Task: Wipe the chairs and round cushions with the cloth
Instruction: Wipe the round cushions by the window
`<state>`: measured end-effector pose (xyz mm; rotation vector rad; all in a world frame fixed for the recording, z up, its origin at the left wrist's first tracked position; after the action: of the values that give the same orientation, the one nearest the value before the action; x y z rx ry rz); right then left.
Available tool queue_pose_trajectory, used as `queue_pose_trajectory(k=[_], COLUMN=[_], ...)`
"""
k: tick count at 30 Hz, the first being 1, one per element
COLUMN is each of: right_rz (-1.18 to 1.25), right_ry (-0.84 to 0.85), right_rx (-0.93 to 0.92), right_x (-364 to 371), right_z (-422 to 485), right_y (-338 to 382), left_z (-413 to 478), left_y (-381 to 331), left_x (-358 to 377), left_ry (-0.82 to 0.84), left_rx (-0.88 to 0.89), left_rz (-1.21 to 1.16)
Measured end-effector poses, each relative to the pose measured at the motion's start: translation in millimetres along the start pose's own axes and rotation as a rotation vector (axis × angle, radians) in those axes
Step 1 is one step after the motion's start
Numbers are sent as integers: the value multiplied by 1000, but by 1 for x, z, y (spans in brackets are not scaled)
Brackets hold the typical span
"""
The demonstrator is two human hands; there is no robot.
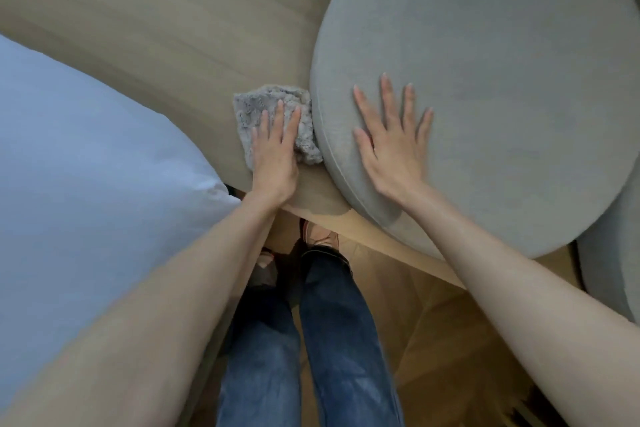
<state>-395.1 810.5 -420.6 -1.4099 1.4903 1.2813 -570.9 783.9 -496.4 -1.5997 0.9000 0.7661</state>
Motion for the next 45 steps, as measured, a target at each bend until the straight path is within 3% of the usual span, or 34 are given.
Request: queue_pose_trajectory(k=[7, 12, 17, 23, 27, 33, 37, 42, 45], right_rz=[4, 19, 42, 48, 58, 56, 60, 69, 64], right_ry=[24, 90, 191, 181, 143, 124, 135, 161, 156], right_rx=[64, 60, 54, 53, 20, 0, -1, 2, 0], right_x=[-3, -4, -7, -8, -8, -6, -7, -8, -6], right_z=[52, 54, 58, 59, 55, 50, 51, 53, 52], right_y=[2, 2, 0, 2, -1, -5, -5, -5, -4], left_z=[84, 91, 27, -81, -97, -118, -106, -68, -13], left_y=[3, 4, 5, -24, -53, -76, -77, -26, -6], left_x=[-20, -27, -15, 18, 34, 44, 41, 3, -21], left_ry=[79, 94, 9, -82, -123, -104, -67, -214, -169], left_rx=[157, 128, 13, -133, -417, -514, -678, -606, -462], left_rz=[89, 40, -118, -182, -371, -334, -313, -303, -299])
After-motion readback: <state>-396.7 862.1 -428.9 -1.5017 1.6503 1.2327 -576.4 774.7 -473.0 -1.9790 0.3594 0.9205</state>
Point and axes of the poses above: each hand's wrist, its own z-axis towards the middle knuckle, its own x-axis out of the palm, y = z × x, the point moved 3 cm from there along z, towards the middle knuckle, and after that the axes turned 5 degrees about -y, right-handed, at the moved point
